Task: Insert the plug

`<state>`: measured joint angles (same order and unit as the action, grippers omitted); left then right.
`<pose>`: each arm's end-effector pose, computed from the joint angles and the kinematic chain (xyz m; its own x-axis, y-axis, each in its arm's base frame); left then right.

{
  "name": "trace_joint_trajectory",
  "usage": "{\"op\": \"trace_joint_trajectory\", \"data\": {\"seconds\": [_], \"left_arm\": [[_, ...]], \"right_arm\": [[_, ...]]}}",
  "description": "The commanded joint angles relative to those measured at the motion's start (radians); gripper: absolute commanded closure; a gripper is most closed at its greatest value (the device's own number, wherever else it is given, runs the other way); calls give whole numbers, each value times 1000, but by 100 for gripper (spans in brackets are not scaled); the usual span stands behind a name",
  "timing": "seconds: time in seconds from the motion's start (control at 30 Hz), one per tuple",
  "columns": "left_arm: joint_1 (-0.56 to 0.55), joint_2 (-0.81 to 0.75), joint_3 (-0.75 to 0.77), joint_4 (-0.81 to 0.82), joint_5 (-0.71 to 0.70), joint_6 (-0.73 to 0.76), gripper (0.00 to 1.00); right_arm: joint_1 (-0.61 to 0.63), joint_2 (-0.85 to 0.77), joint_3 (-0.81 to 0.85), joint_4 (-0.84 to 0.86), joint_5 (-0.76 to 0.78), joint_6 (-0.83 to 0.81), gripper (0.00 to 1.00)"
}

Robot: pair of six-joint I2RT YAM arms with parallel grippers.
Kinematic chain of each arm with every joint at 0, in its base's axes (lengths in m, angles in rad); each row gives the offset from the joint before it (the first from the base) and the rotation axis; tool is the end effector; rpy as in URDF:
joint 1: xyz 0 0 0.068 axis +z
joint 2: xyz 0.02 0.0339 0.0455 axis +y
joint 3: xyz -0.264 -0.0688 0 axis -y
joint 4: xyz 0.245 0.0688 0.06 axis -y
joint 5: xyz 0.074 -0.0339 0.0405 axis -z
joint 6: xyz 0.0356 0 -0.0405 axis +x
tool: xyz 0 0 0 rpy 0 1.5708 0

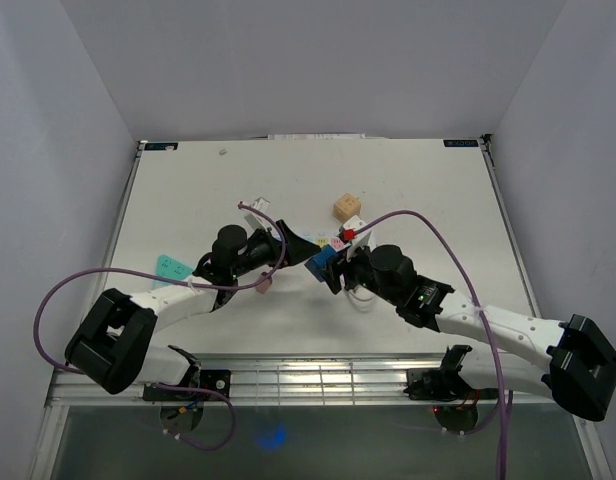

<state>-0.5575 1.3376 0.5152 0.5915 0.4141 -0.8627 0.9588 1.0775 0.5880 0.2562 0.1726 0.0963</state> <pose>0.2245 -0.1568 0.2073 -0.7467 -0.3539 -0.5632 0.3837 0.4625 -0.7993 0.1461 0.1975 0.2586 -0.2005 -0.1208 -0.9722 -0.6943 0.7177 0.0540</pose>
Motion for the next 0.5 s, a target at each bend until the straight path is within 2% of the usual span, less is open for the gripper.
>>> {"op": "trace_joint_trajectory", "data": {"seconds": [0.0,0.47], "left_arm": [[-21,-12,8,37,20,-16,2],[-42,0,-7,59,25,-53,2]], "right_arm": [[14,5,56,92,22,-13,60],[18,-4,41,110,79,-15,63]]}}
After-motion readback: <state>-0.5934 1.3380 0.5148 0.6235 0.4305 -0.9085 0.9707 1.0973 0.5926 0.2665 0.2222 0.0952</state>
